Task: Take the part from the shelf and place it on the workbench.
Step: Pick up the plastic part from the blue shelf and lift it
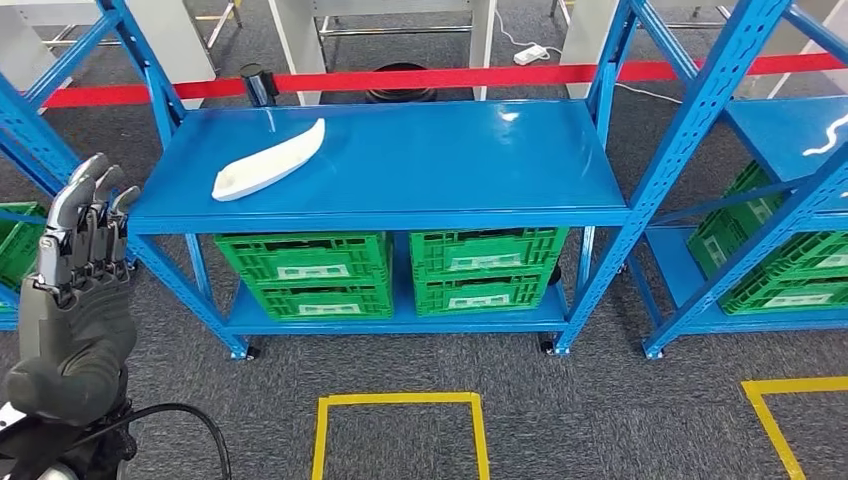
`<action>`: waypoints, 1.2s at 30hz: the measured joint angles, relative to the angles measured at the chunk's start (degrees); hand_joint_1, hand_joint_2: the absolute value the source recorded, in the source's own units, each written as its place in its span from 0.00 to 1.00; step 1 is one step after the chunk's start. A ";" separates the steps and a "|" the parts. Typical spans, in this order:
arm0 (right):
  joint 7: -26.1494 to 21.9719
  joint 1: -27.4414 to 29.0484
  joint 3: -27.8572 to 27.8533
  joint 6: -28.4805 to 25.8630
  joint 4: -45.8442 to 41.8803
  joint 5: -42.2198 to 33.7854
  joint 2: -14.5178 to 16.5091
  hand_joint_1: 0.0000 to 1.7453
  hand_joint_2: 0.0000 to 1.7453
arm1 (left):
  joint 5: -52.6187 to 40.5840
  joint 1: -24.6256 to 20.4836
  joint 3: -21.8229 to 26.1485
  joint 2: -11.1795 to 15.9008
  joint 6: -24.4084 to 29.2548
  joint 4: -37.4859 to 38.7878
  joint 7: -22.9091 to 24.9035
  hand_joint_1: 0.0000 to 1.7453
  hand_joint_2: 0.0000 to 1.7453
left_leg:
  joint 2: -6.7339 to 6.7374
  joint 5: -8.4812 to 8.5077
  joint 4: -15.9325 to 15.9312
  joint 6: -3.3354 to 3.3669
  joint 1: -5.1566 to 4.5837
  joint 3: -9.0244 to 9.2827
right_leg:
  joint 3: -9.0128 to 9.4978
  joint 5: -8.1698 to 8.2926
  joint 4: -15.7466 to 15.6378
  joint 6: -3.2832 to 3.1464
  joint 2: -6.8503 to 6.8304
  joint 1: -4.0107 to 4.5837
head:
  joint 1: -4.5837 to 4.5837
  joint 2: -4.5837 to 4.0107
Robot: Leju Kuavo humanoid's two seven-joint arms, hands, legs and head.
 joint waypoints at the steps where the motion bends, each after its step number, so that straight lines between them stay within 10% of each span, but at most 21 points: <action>1: -0.13 0.00 0.00 0.16 0.00 -0.01 -0.01 0.00 0.00 | -0.03 -0.02 -0.01 0.00 0.01 -0.05 -0.01 0.00 0.00 | 0.07 -0.27 2.96 -0.21 0.08 -1.72 | 0.72 -0.37 -0.21 -0.29 0.06 -0.10 | -0.22 0.00; 4: -0.31 0.08 0.00 0.33 0.00 0.01 -0.03 0.00 0.00 | -0.11 0.00 -0.02 0.00 0.04 -0.08 0.01 0.00 0.00 | 0.16 -4.75 12.00 -0.74 0.26 -8.71 | 2.70 -2.06 -0.50 -0.63 0.13 -0.11 | -0.79 0.00; 6: -0.33 0.14 0.00 0.33 0.00 0.04 -0.03 0.00 0.00 | -0.13 0.02 -0.02 0.00 0.04 -0.07 0.02 0.00 0.00 | 0.18 -6.23 12.24 -0.74 0.30 -11.02 | 4.36 -3.40 -0.50 -0.59 0.26 -0.11 | -1.00 0.00; 11: -0.81 0.03 0.11 0.32 0.00 0.42 -0.04 0.00 0.00 | -0.41 0.08 -0.03 -0.01 0.22 -0.03 0.03 0.00 0.00 | 0.15 6.71 -0.76 0.31 0.01 -9.74 | 7.79 -6.40 -0.55 0.59 0.46 0.07 | -1.28 0.00; 14: -1.58 -0.10 0.73 0.22 0.00 1.34 -0.07 0.00 0.00 | -0.96 0.03 -0.04 -0.07 0.68 -0.18 -0.13 0.00 0.00 | -0.34 7.16 -1.52 1.29 -0.17 -9.30 | 8.45 -7.12 -1.12 1.65 0.29 0.03 | -1.21 0.00; 16: -1.88 -0.23 1.28 0.02 0.09 1.78 -0.06 0.00 0.00 | -1.50 -0.08 -0.04 -0.25 1.14 -0.41 -0.28 0.00 0.00 | -0.65 6.89 -2.11 1.97 0.08 -8.60 | 7.45 -8.54 1.38 2.27 0.22 -0.04 | -0.98 0.00; 20: -2.09 -0.27 1.81 -0.62 0.47 2.09 -0.10 0.00 0.00 | -2.62 -0.16 -0.04 -0.72 1.77 -0.58 -0.24 0.00 0.00 | -1.86 5.97 -2.40 2.68 0.14 -7.55 | -1.70 -12.28 15.09 2.88 0.23 -0.05 | -0.39 0.00; 22: -2.09 -0.25 2.05 -0.79 0.64 2.16 -0.11 0.00 0.00 | -2.91 -0.13 -0.04 -0.80 2.00 -0.59 -0.24 0.00 0.00 | -3.03 5.47 -2.40 2.57 0.10 -6.80 | -2.84 -8.74 13.66 2.68 0.45 -0.03 | -0.25 0.00; 25: -2.00 -0.29 2.37 -1.21 1.12 2.14 -0.26 0.00 0.00 | -2.47 0.04 -0.04 -0.58 2.75 -0.43 -1.30 0.00 0.00 | -4.88 4.73 -2.30 2.07 0.06 -5.92 | 0.69 -1.84 2.67 1.71 3.84 -0.06 | -0.08 0.00; 27: -1.82 -0.32 2.51 -1.64 1.48 2.01 -0.45 0.00 0.00 | -2.06 0.28 -0.04 -0.23 3.20 -0.15 -2.18 0.00 0.00 | -6.06 4.56 -2.32 1.38 0.31 -6.06 | 1.73 -1.47 -0.05 1.26 5.33 0.05 | -0.01 0.00; 30: -1.51 -0.61 2.63 -2.06 1.85 1.31 -0.57 0.00 0.00 | -1.81 0.48 -0.05 0.28 3.37 0.06 -2.64 0.00 0.00 | -6.55 4.82 -2.93 0.53 0.46 -5.87 | 2.47 -1.44 -0.98 0.90 4.01 0.05 | 0.09 0.00; 36: -0.79 -1.05 2.63 -2.00 2.40 0.58 -0.60 0.00 0.00 | -2.93 0.05 -0.12 0.25 3.08 -0.05 -0.61 0.00 0.00 | -5.29 5.01 -4.00 1.08 0.16 -4.54 | 3.27 -1.64 -1.37 0.74 3.53 0.22 | -0.51 0.00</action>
